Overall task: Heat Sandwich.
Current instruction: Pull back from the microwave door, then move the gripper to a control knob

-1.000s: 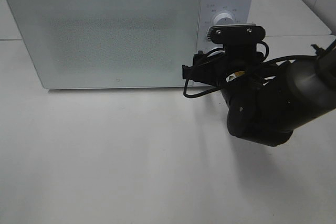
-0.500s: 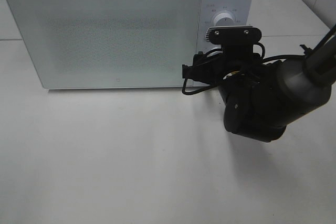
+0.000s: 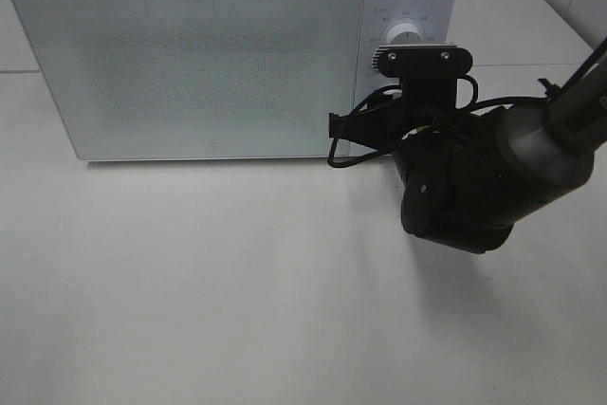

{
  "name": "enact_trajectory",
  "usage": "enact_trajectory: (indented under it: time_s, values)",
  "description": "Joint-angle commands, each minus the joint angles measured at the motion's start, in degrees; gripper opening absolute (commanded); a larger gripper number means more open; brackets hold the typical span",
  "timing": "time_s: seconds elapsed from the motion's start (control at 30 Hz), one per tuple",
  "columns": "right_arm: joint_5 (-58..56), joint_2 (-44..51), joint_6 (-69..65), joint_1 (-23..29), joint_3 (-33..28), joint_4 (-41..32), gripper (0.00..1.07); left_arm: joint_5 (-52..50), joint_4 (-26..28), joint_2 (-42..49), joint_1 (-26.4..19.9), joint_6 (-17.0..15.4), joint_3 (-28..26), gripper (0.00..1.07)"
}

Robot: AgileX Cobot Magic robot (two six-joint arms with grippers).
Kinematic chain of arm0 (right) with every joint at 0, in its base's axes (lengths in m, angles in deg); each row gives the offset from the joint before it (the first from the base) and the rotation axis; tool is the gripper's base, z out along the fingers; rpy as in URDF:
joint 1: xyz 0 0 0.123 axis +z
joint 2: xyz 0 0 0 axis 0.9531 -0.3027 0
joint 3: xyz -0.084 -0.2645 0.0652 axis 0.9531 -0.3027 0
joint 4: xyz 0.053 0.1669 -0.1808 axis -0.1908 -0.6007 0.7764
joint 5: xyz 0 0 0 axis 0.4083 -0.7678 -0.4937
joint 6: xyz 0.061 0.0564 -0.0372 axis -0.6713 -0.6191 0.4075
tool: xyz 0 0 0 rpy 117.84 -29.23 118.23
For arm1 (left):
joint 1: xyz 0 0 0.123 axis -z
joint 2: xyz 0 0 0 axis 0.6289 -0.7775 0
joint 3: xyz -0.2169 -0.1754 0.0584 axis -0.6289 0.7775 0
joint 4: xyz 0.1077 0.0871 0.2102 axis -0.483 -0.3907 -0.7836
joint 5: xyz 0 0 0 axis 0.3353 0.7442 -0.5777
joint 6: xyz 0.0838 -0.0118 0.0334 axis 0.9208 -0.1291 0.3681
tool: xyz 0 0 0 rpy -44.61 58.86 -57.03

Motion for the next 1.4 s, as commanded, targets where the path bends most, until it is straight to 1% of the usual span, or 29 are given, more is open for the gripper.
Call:
enact_trajectory:
  time_s: [0.03, 0.27, 0.57, 0.7, 0.73, 0.77, 0.8, 0.87, 0.93, 0.97, 1.03, 1.13, 1.17, 1.3, 1.4]
  values:
    - [0.2, 0.1, 0.1, -0.2, 0.8, 1.5, 0.11, -0.2, 0.3, 0.9, 0.0, -0.5, 0.1, 0.96]
    - [0.1, 0.1, -0.3, -0.2, 0.8, 1.5, 0.12, -0.2, 0.3, 0.9, 0.0, -0.5, 0.1, 0.96]
    - [-0.2, 0.1, -6.5, -0.2, 0.8, 1.5, 0.12, -0.2, 0.3, 0.9, 0.0, -0.5, 0.1, 0.96]
    - [0.6, 0.1, -13.5, -0.2, 0.8, 1.5, 0.12, -0.2, 0.3, 0.9, 0.0, -0.5, 0.1, 0.96]
    - [1.1, 0.1, -18.3, -0.2, 0.8, 1.5, 0.12, -0.2, 0.3, 0.9, 0.0, -0.5, 0.1, 0.96]
    - [1.4, 0.1, -21.0, -0.2, 0.8, 1.5, 0.12, -0.2, 0.3, 0.9, 0.0, -0.5, 0.1, 0.96]
    - [1.4, 0.1, -21.0, -0.2, 0.8, 1.5, 0.12, -0.2, 0.3, 0.9, 0.0, -0.5, 0.1, 0.96]
    - [1.9, 0.1, -28.9, -0.2, 0.8, 1.5, 0.12, -0.2, 0.3, 0.9, 0.0, -0.5, 0.1, 0.96]
    - [2.0, 0.1, -34.5, -0.2, 0.8, 1.5, 0.12, -0.2, 0.3, 0.9, 0.0, -0.5, 0.1, 0.96]
    - [2.0, 0.1, -34.5, -0.2, 0.8, 1.5, 0.12, -0.2, 0.3, 0.9, 0.0, -0.5, 0.1, 0.96]
    - [2.3, 0.1, -41.5, -0.2, 0.8, 1.6, 0.11, -0.2, 0.3, 0.9, 0.0, -0.5, 0.1, 0.96]
    - [2.3, 0.1, -45.3, -0.2, 0.8, 1.6, 0.10, -0.2, 0.3, 0.9, 0.0, -0.5, 0.1, 0.96]
    - [2.8, 0.1, -49.5, -0.2, 0.8, 1.6, 0.10, -0.2, 0.3, 0.9, 0.0, -0.5, 0.1, 0.96]
    - [2.9, 0.1, -54.5, -0.2, 0.8, 1.6, 0.11, -0.2, 0.3, 0.9, 0.0, -0.5, 0.1, 0.96]
    - [2.9, 0.1, -60.8, -0.2, 0.8, 1.5, 0.11, -0.2, 0.3, 0.9, 0.0, -0.5, 0.1, 0.96]
